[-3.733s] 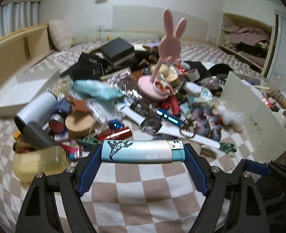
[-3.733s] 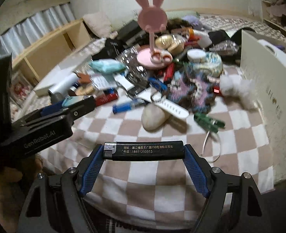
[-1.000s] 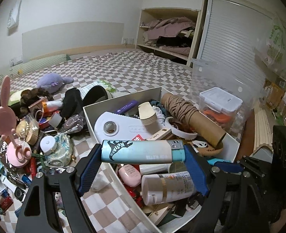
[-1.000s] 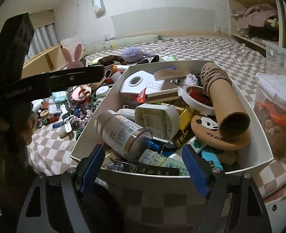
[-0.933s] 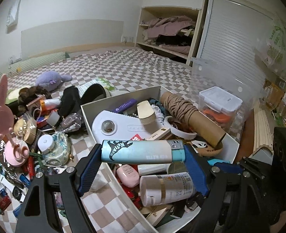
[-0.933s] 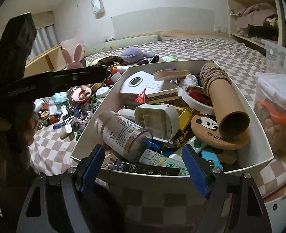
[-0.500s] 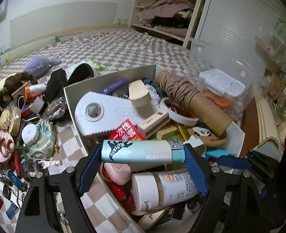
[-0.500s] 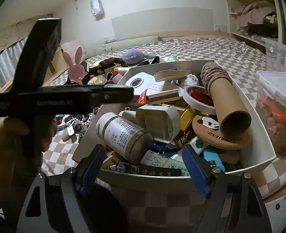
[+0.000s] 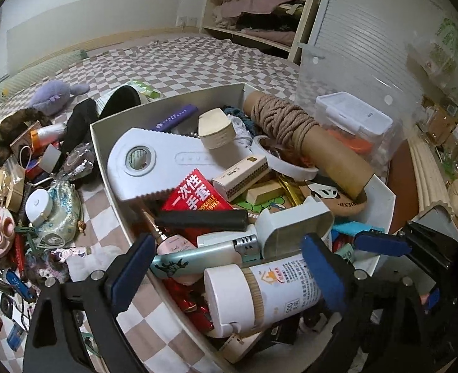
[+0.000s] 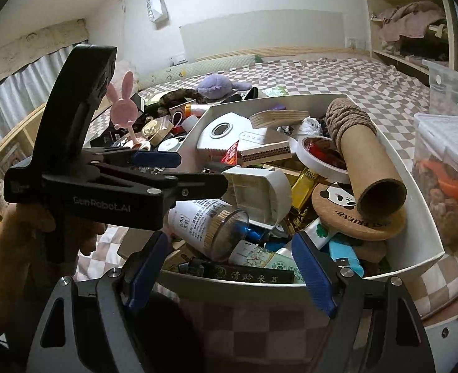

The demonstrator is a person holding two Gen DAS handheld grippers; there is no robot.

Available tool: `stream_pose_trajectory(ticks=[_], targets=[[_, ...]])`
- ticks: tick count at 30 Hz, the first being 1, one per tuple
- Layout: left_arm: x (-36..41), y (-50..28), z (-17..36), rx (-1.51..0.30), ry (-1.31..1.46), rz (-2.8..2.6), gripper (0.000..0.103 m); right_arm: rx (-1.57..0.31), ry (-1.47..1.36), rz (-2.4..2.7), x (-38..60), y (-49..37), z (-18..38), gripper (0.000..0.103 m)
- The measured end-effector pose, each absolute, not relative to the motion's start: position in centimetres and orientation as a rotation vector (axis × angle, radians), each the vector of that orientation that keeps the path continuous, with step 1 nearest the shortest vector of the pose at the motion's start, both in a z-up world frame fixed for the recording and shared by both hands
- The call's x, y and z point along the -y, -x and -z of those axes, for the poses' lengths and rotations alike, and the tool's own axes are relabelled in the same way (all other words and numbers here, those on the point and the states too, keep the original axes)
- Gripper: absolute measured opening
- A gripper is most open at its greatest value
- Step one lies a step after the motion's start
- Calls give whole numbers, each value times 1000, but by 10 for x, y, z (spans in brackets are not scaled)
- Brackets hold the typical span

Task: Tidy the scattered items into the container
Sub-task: 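Open both grippers to drop the two lighters into the box, then move both grippers back over the clutter on the bed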

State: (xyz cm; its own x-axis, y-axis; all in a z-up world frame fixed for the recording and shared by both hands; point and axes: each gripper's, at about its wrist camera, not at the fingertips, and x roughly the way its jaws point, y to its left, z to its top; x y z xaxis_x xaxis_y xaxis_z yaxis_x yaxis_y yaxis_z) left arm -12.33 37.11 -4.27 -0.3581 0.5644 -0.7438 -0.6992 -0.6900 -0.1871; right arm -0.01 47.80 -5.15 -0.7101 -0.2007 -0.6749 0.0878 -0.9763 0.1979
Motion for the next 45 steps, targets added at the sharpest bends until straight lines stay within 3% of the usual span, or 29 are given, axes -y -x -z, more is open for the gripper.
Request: stream_pose_trajectory(ticks=[5, 6, 7, 8, 19, 45], targets=[[-365, 121, 30, -191, 1016, -2121, 102, 184, -1110, 2775, -475, -1, 43, 84], [-363, 120, 27, -190, 1006, -2128, 102, 169, -1107, 2791, -474, -2, 40, 88], [-361, 119, 23, -191, 995, -2135, 102, 160, -1103, 2807, -474, -2, 38, 100], [-360, 118, 20, -191, 987, -2139, 102, 149, -1095, 2828, -473, -3, 36, 103], [-344, 107, -7, -175, 911, -2180, 103, 46, -1068, 2995, -470, -9, 13, 103], [-261, 72, -54, -121, 752, -2361, 103, 69, -932, 3136, -435, -24, -27, 103]])
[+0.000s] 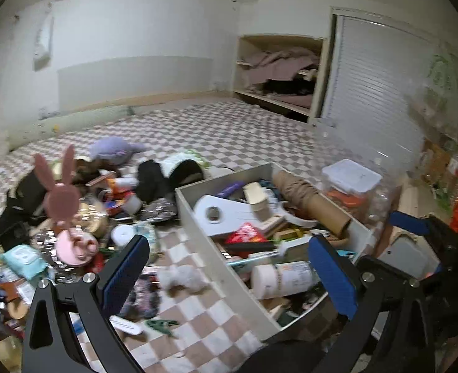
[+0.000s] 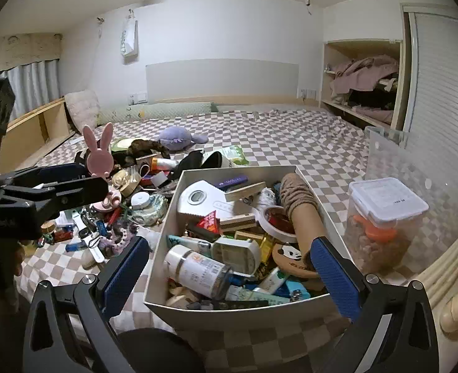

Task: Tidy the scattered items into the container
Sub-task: 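Move both grippers back over the clutter on the bed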

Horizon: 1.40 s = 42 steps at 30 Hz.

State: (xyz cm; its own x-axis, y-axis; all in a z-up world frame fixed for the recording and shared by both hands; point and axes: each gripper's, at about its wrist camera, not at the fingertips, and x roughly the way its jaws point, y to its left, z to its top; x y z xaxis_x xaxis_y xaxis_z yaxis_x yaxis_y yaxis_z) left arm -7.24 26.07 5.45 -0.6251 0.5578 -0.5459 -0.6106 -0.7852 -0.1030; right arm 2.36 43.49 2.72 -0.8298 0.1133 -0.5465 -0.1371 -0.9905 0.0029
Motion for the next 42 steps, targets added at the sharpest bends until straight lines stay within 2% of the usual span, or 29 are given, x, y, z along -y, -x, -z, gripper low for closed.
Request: stream_pose_trajectory(ticks=[24, 42], targets=[[-153, 34, -61, -101, 623, -2585, 103, -66, 736, -2936, -362, -37, -37, 103], [-118, 14, -37, -130, 651, -2670, 103, -79, 780, -2997, -325, -41, -30, 103]])
